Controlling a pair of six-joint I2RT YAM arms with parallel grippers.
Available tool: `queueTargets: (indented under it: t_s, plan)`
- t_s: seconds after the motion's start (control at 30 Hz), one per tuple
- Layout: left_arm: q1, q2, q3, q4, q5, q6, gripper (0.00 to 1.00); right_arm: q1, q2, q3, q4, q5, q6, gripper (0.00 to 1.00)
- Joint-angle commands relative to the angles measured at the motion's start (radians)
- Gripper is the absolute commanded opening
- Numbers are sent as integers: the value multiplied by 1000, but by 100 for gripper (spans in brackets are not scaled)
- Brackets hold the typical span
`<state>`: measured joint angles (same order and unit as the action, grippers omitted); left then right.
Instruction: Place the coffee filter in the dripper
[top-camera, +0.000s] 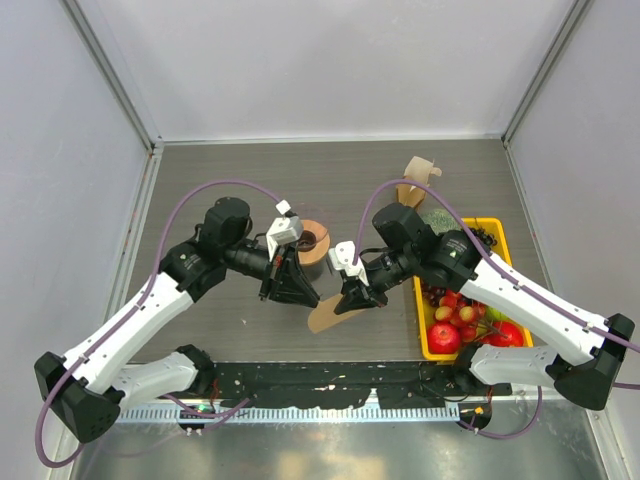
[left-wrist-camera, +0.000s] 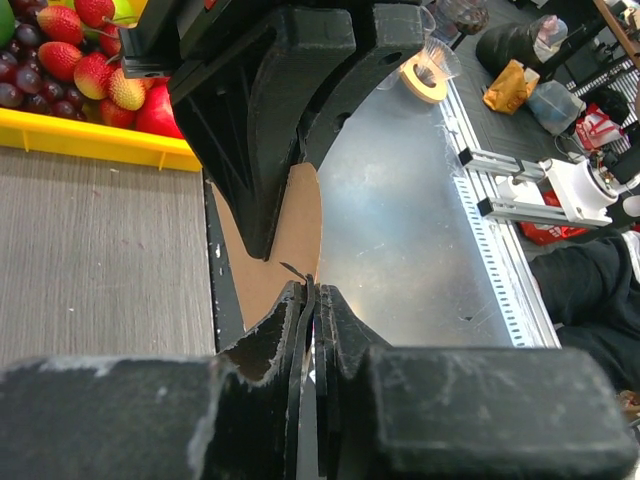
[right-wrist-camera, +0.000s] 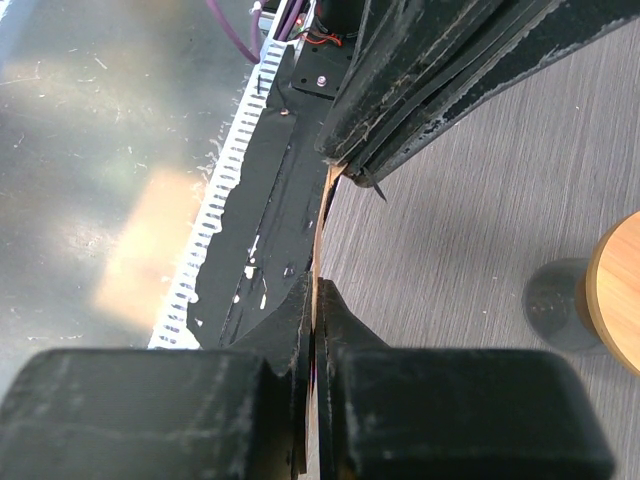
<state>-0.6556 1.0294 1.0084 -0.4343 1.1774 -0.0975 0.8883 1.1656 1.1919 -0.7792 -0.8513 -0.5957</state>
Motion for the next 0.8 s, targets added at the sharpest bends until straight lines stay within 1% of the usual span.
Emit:
queueTargets:
  t_s: [0.0,0.03,0.1,0.13,0.43,0.77]
  plan:
    - [-6,1,-5,49,-2,-10,9,6,-3,26,34,-3,10,5]
    - [-6,3,-8,49,-2,-10,8,8,-3,26,32,-2,10,5]
    - [-7,1,-11,51,-2,-10,1,6,-6,26,32,1,11,5]
    - [-7,1,-13,49,-4,-11,0,6,-6,25,32,4,10,5]
    - [-7,12,-30,98,-5,-73,0,6,-12,34,31,1,-9,5]
    - [-6,29,-40,127,-9,-94,0,12,-4,43,37,1,-9,5]
